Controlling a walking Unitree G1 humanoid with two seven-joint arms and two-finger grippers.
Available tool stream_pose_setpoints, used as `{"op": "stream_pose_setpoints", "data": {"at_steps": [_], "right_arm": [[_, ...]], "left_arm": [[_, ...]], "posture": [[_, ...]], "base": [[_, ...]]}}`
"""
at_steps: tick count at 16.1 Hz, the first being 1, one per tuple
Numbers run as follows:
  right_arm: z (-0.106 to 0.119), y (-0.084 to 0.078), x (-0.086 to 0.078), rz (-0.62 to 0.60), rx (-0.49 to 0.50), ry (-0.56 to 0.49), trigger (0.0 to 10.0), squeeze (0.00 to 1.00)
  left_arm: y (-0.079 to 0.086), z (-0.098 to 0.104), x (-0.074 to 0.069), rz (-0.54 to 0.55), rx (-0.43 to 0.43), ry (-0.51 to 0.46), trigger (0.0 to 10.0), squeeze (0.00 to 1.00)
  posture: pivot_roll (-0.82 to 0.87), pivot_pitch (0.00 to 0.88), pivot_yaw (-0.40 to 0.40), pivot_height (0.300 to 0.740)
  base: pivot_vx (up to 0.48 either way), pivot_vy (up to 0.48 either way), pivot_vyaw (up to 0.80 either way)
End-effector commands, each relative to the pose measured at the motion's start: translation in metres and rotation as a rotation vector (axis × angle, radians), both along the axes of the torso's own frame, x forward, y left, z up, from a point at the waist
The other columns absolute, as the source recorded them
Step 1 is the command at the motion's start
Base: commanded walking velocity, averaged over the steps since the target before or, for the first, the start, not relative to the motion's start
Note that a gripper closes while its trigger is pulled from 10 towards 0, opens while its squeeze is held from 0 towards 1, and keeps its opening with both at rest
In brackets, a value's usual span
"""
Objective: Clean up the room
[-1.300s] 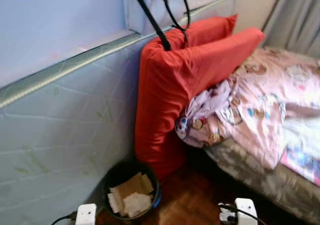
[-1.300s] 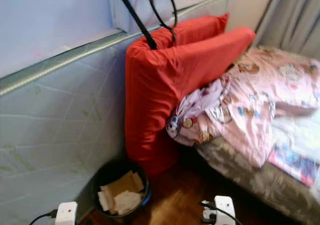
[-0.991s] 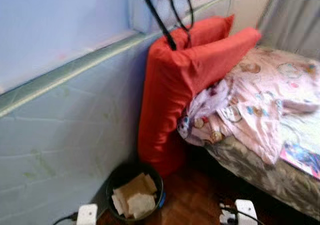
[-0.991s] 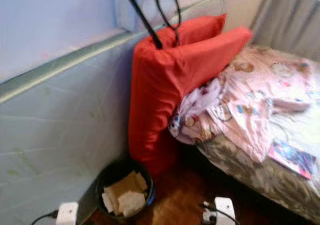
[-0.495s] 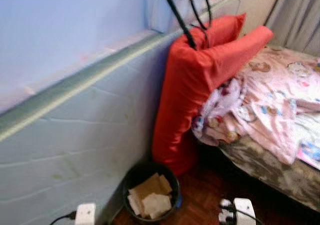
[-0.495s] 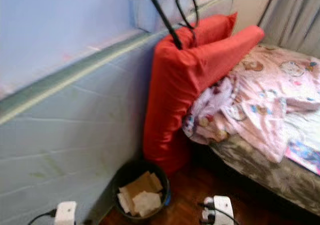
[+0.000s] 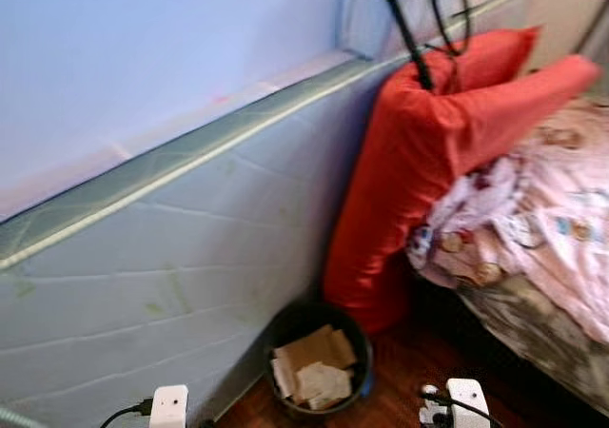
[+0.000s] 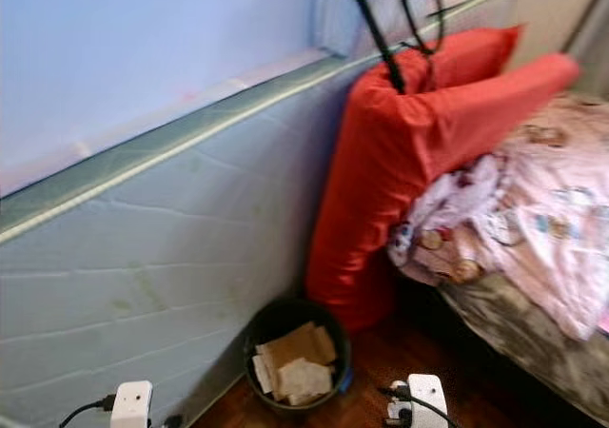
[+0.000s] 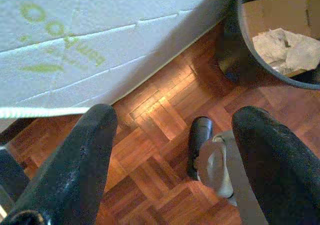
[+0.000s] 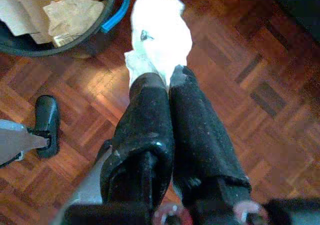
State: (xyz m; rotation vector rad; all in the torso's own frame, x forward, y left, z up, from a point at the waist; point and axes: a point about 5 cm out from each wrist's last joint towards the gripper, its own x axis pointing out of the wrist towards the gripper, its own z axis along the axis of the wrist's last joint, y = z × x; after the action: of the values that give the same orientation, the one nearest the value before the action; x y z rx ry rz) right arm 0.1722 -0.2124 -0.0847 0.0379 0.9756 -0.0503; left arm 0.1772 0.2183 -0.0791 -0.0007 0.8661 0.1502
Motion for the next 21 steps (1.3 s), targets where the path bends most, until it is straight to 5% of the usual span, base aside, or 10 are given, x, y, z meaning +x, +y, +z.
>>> {"op": "stream_pose_setpoints", "data": {"at_steps": [1,14,21], "right_arm": [[-0.0009,-0.0029,-0.0031,-0.001,-0.006,0.011,10.0,0.0],[-0.0005,-0.003,-0.0024,0.006,-0.006,0.013,10.0,0.0],[0.0,-0.0042,-0.0018,-0.012,-0.005,0.006,10.0,0.0]], "left_arm": [[-0.0008,-0.0005,-0.0005,-0.001,-0.001,0.005,10.0,0.0],[-0.0018,-0.0004,0.0005,0.002,-0.002,0.006,10.0,0.0],[-0.0033,-0.0001,0.0017,0.007,-0.006,0.002,10.0,0.0]], "posture": [[0.04,0.0,-0.021,0.72],[0.04,0.0,-0.023,0.72],[0.04,0.0,-0.027,0.72]], "base": [[0.0,0.0,0.8],[0.0,0.0,0.79],[0.0,0.0,0.0]]}}
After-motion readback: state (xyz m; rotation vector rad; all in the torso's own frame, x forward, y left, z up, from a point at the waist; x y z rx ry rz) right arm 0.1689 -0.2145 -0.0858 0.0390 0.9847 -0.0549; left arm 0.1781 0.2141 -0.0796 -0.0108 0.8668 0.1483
